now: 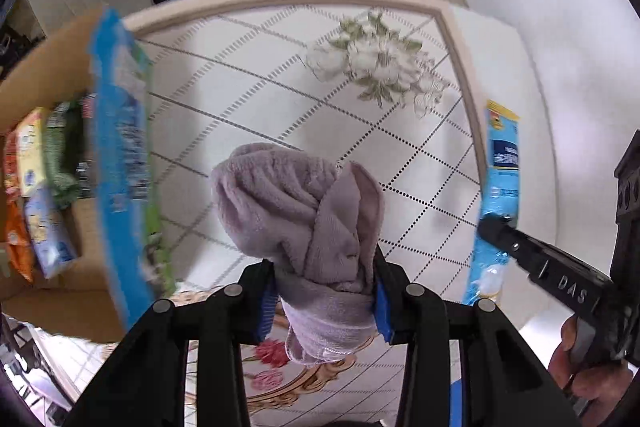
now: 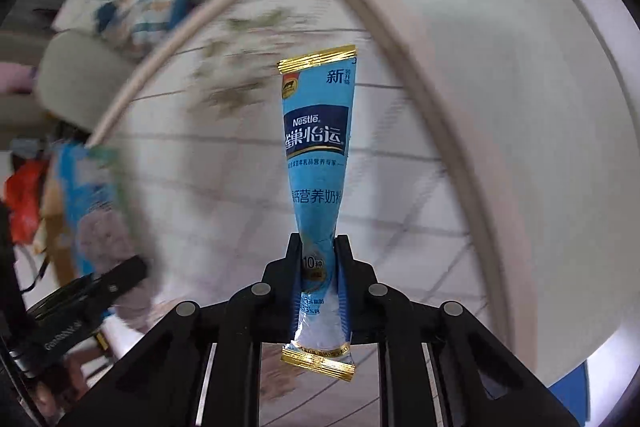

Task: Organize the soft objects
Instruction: 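Place the cloth and tube into the box and open both tools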

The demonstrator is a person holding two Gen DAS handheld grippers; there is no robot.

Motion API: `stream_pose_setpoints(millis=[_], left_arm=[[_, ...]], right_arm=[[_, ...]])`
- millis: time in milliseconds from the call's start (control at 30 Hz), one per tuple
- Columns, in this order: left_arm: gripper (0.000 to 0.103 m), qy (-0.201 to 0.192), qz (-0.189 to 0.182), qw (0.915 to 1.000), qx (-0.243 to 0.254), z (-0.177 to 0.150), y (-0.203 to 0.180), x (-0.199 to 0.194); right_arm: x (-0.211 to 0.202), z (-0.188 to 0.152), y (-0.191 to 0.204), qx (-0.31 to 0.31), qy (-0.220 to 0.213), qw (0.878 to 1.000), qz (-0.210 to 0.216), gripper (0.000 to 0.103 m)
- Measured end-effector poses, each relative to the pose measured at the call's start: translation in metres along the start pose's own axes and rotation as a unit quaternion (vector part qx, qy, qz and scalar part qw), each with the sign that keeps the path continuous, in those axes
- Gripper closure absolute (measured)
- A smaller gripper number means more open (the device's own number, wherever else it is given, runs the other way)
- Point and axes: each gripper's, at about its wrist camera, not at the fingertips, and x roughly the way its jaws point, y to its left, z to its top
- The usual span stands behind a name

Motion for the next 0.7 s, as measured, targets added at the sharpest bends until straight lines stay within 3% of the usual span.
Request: stream_pose_setpoints(millis=[267,400,533,700], left_arm=[[0.067,-0.039,-0.021,0.9988,-0.022,-0.006,0.068,-0.077],[0.067,-0.056,-0.012,0.9971,-0.050,-0.001,0.129,-0.106],[0.067,-0.046,-0.005,0.9957,-0.081,0.009,0.183,-0.106],[0.067,0.005,-0.037,0.9906,-0.132,0.017,0.241,-0.072]], right_arm=[[-0.047,-0.035,0.137,-0.080,-0.016,0.995,0.066,0.087],[-0.056,-0.053,0.190,-0.110,-0.012,0.990,0.086,0.087],[-0.040,-0.062,0.245,-0.127,-0.010,0.988,0.088,0.087],[0.003,-0.065,0.309,-0.142,-0.003,0.988,0.057,0.087]])
